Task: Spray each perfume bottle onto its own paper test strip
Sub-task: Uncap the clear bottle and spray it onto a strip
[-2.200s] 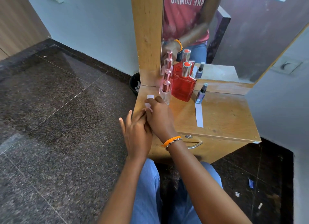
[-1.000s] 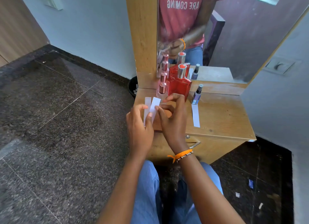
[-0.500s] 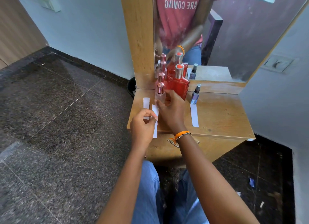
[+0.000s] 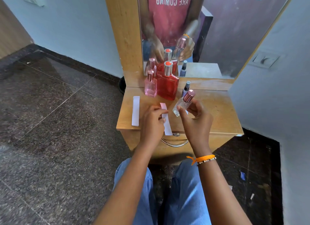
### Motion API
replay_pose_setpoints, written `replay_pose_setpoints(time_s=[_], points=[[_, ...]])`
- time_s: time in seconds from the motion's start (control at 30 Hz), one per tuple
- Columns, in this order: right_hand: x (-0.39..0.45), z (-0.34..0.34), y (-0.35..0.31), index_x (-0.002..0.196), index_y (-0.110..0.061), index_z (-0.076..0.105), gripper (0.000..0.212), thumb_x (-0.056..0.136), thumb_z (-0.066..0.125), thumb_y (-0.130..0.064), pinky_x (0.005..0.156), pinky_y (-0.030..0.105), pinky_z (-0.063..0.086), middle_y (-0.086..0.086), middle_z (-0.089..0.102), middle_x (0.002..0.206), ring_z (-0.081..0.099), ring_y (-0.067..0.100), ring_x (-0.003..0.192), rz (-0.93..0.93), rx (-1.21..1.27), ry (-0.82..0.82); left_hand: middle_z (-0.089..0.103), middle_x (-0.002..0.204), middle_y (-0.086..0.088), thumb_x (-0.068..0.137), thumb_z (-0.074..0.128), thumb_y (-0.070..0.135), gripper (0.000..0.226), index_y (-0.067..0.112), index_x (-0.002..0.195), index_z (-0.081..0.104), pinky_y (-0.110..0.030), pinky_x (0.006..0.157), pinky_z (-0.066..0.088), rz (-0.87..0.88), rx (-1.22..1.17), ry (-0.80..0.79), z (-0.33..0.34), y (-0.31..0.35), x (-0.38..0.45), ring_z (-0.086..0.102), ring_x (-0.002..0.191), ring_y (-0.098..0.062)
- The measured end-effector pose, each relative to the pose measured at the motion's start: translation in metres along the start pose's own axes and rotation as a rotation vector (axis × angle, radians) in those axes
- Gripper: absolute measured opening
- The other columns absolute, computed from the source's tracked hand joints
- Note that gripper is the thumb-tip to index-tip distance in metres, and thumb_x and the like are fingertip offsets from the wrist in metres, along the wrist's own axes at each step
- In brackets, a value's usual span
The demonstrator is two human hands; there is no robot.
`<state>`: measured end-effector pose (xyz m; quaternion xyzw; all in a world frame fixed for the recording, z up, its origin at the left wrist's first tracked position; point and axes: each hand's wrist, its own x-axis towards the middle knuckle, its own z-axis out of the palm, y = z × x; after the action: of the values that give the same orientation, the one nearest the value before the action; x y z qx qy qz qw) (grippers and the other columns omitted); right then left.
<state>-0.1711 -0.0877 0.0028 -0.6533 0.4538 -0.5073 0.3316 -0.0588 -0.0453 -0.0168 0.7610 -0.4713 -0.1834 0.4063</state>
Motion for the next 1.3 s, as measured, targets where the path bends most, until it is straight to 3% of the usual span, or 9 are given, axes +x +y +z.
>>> replay_pose_setpoints(time_s=[0.1, 0.27, 0.37, 0.57, 0.7, 0.9, 1.0, 1.1, 1.3], points=[[-0.001, -0.005, 0.000, 0.101, -0.016, 0.066, 0.024, 0.079, 0.073, -0.007, 0.076, 0.019, 0.053, -0.012, 0.067, 0.085, 0.067, 0.008, 0.083, -0.002, 0.004, -0.041, 0.051, 0.126, 0.008, 0.083, 0.064, 0.009, 0.031, 0.027, 0.107, 0.068, -0.025, 0.087, 0.020, 0.033, 0.289, 0.101, 0.001, -0.002, -0.001, 0.036, 0.116, -0.019], [-0.006, -0.007, 0.003, 0.111, -0.021, 0.053, 0.041, 0.080, 0.069, 0.001, 0.073, 0.009, 0.047, -0.018, 0.063, 0.086, 0.062, -0.006, 0.080, 0.022, 0.041, -0.145, 0.053, 0.125, 0.011, 0.087, 0.057, 0.009, 0.034, 0.031, 0.113, 0.064, -0.031, 0.085, 0.025, 0.032, 0.294, 0.061, -0.004, -0.003, -0.001, 0.035, 0.112, -0.020], [-0.008, -0.009, 0.003, 0.109, -0.021, 0.045, 0.043, 0.080, 0.070, 0.000, 0.073, 0.011, 0.048, -0.005, 0.068, 0.089, 0.064, -0.001, 0.079, 0.072, 0.101, -0.223, 0.056, 0.119, 0.002, 0.094, 0.046, 0.014, 0.032, 0.026, 0.120, 0.061, -0.033, 0.090, 0.037, 0.079, 0.094, 0.125, -0.009, 0.004, -0.002, 0.043, 0.109, -0.018], [-0.010, -0.015, -0.006, 0.102, -0.017, 0.052, 0.032, 0.082, 0.070, -0.001, 0.073, 0.021, 0.054, -0.004, 0.069, 0.093, 0.068, 0.009, 0.084, 0.038, 0.139, -0.345, 0.062, 0.110, 0.007, 0.098, 0.042, 0.028, 0.029, 0.027, 0.124, 0.053, -0.014, 0.084, 0.045, 0.062, -0.532, -0.309, -0.014, 0.020, -0.012, 0.057, 0.102, 0.001], [-0.005, -0.025, -0.014, 0.105, -0.021, 0.064, 0.028, 0.083, 0.070, -0.005, 0.069, 0.008, 0.047, -0.002, 0.059, 0.102, 0.060, -0.006, 0.084, -0.017, 0.069, -0.349, 0.064, 0.092, 0.016, 0.099, 0.039, 0.027, 0.022, 0.021, 0.114, 0.052, -0.012, 0.079, 0.044, 0.031, -0.582, -0.255, -0.013, 0.018, -0.018, 0.057, 0.091, 0.009], [0.011, -0.020, -0.032, 0.099, -0.014, 0.068, 0.017, 0.083, 0.071, -0.011, 0.063, 0.014, 0.044, 0.005, 0.065, 0.089, 0.054, 0.009, 0.069, -0.033, 0.035, -0.322, 0.058, 0.108, 0.013, 0.098, 0.041, 0.022, 0.022, 0.018, 0.119, 0.049, -0.014, 0.089, 0.042, 0.058, -0.534, -0.263, -0.010, 0.024, -0.026, 0.054, 0.102, 0.008], [0.021, -0.023, -0.038, 0.099, -0.010, 0.067, 0.017, 0.085, 0.066, -0.001, 0.074, 0.027, 0.050, 0.007, 0.067, 0.081, 0.060, 0.015, 0.075, 0.022, 0.193, -0.375, 0.060, 0.098, 0.012, 0.098, 0.041, 0.023, 0.020, 0.020, 0.116, 0.049, -0.014, 0.085, 0.042, 0.056, -0.532, -0.259, -0.013, 0.022, -0.028, 0.055, 0.094, 0.007], [0.033, -0.034, -0.035, 0.102, -0.017, 0.067, 0.020, 0.088, 0.062, -0.003, 0.080, 0.019, 0.050, 0.002, 0.070, 0.087, 0.066, 0.011, 0.085, 0.011, 0.312, -0.309, 0.062, 0.097, 0.007, 0.098, 0.043, 0.022, 0.015, 0.029, 0.108, 0.051, -0.013, 0.080, 0.042, 0.042, -0.562, -0.257, -0.017, 0.019, -0.028, 0.057, 0.090, 0.002], [0.019, -0.021, -0.005, 0.090, -0.005, 0.067, 0.025, 0.077, 0.061, 0.015, 0.074, 0.013, 0.050, 0.013, 0.065, 0.090, 0.062, 0.007, 0.076, -0.075, -0.139, -0.338, 0.055, 0.120, -0.011, 0.095, 0.049, 0.022, 0.021, 0.020, 0.114, 0.057, -0.035, 0.100, 0.041, -0.017, -0.617, -0.137, -0.024, 0.016, -0.023, 0.054, 0.113, -0.018]])
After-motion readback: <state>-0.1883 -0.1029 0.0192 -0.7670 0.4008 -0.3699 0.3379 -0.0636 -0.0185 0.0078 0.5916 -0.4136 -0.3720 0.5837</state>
